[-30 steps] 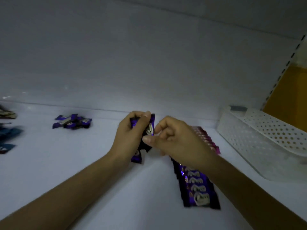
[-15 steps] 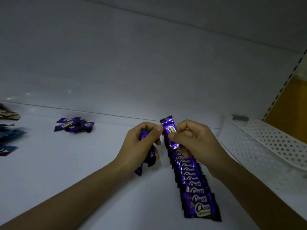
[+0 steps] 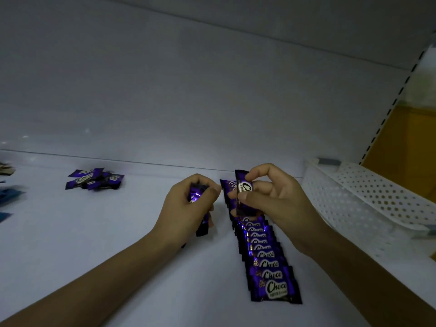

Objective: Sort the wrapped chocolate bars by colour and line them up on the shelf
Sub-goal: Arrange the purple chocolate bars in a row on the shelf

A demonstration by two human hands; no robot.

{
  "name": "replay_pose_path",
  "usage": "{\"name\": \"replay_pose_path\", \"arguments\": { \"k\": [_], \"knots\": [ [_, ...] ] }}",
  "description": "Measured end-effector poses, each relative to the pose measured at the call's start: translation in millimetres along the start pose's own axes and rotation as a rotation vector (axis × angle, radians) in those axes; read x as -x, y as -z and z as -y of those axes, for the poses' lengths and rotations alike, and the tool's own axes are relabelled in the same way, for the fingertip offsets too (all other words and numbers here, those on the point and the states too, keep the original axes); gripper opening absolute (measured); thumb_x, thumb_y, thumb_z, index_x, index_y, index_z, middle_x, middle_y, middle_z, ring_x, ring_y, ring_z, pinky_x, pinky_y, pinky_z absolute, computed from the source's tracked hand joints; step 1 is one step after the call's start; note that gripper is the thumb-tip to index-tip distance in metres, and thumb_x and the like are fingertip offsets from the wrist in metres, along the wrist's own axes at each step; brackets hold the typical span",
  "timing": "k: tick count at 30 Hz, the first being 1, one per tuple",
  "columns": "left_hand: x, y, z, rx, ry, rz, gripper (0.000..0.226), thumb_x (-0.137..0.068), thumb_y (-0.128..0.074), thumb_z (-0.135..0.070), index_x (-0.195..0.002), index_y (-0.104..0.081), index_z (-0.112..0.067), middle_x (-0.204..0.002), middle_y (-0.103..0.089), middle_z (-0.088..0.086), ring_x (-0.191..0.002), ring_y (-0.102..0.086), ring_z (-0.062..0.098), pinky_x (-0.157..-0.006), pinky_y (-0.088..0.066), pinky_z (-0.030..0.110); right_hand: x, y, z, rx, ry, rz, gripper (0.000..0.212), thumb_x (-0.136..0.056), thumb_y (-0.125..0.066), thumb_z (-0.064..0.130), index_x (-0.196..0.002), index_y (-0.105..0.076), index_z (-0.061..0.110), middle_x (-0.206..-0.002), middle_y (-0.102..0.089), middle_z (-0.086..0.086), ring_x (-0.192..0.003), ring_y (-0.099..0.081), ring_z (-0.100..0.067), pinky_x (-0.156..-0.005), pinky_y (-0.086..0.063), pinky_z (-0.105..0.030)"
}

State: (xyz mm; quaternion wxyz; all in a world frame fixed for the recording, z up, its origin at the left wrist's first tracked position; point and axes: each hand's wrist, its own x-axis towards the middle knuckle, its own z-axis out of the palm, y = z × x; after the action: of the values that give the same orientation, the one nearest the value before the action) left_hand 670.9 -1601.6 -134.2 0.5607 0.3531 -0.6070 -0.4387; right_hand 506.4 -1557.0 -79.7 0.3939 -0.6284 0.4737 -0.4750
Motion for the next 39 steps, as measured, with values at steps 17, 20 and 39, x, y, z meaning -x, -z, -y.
{"name": "replay_pose_path", "arguments": {
  "k": [17,20,39],
  "knots": [
    [21.3,-11.9,-2.2,-0.343,-0.265,0.201,0.016,-0.087,-0.065,-0.016,-0.076,-0.06,-0.027,-0.062,-0.064,-0.011,-0.039,-0.057,0.015,-0.037,-0.043,0.017,78.0,42.8,-9.2,0.518,0.052,0.25,0.016,-0.072,-0.079,0.032,-0.078,-0.066,0.025,-0.068,-0.07,0.014,-0.059,-0.061,0.002,-0.057,-0.041,-0.005],
    [24.4,-15.9,-3.0,-0.315,-0.261,0.212,0.018,-0.088,-0.064,-0.016,-0.075,-0.06,-0.028,-0.061,-0.063,-0.014,-0.038,-0.056,0.012,-0.037,-0.043,0.018,92.3,42.8,-25.3,0.645,0.09,0.224,0.026,-0.064,-0.078,0.048,-0.081,-0.067,0.032,-0.079,-0.063,0.029,-0.074,-0.06,0.003,-0.062,-0.04,-0.004],
    [19.1,-10.8,2.4,-0.398,-0.296,0.183,0.018,-0.088,-0.064,-0.02,-0.072,-0.057,-0.027,-0.061,-0.062,-0.013,-0.038,-0.057,0.013,-0.039,-0.043,0.017,92.4,29.7,-32.3,0.925,0.032,0.167,0.046,-0.071,-0.069,0.055,-0.109,-0.064,0.032,-0.089,-0.04,0.028,-0.089,-0.036,0.02,-0.079,-0.024,-0.002]
  ]
}}
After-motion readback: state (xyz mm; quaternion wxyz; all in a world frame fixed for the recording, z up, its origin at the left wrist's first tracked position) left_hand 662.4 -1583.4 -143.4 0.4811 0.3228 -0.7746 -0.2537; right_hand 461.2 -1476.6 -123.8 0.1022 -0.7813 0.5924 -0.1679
